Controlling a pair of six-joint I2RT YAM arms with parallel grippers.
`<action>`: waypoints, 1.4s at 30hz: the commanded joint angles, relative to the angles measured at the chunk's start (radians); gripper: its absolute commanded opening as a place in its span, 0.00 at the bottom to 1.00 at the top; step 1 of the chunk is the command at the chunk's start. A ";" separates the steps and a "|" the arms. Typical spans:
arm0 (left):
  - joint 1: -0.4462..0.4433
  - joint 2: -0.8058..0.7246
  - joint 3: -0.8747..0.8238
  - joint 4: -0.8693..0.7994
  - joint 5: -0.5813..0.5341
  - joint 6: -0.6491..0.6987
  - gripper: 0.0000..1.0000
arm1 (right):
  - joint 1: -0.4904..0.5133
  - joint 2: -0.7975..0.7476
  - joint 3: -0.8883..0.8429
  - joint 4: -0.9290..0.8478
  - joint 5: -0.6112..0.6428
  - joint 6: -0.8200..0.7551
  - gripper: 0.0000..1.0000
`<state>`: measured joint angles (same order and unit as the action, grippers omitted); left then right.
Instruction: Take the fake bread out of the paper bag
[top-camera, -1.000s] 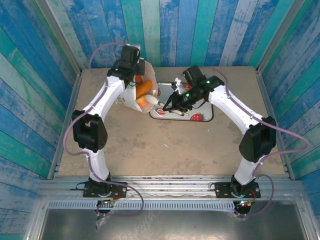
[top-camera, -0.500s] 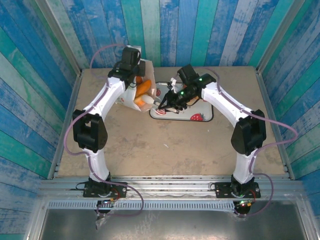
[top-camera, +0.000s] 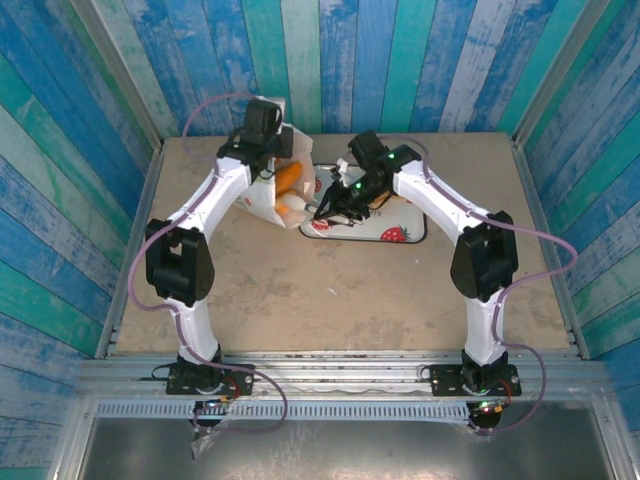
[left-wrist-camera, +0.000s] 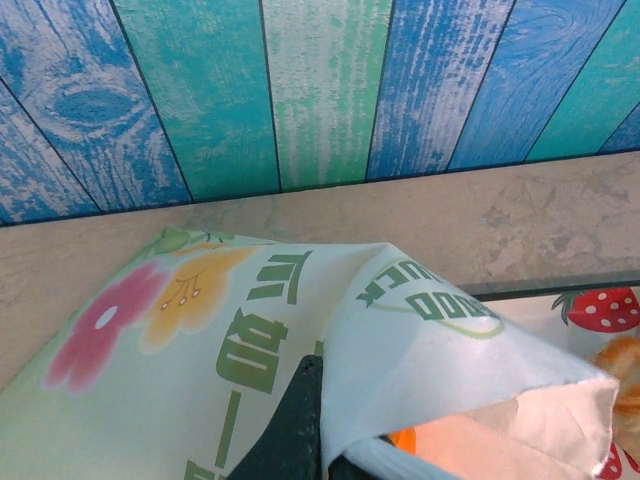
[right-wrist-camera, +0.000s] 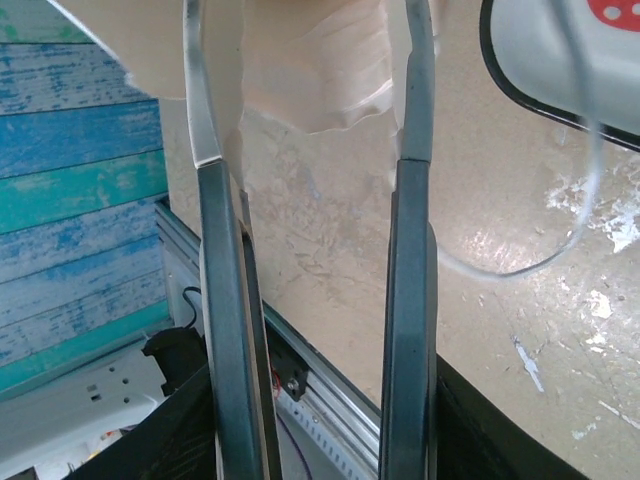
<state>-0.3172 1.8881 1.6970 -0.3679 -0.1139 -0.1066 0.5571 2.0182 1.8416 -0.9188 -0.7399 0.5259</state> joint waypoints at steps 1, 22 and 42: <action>0.004 -0.066 -0.034 -0.033 0.012 -0.007 0.00 | 0.007 0.023 0.040 -0.036 -0.006 -0.007 0.48; 0.004 -0.083 -0.030 -0.032 0.036 0.002 0.00 | 0.004 0.107 0.051 0.023 0.032 0.007 0.47; 0.003 -0.106 -0.046 -0.035 0.056 0.005 0.00 | 0.001 0.195 0.036 0.226 -0.024 0.098 0.49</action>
<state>-0.3157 1.8877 1.6608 -0.3893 -0.0727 -0.1055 0.5564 2.1986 1.8812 -0.7513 -0.7277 0.5980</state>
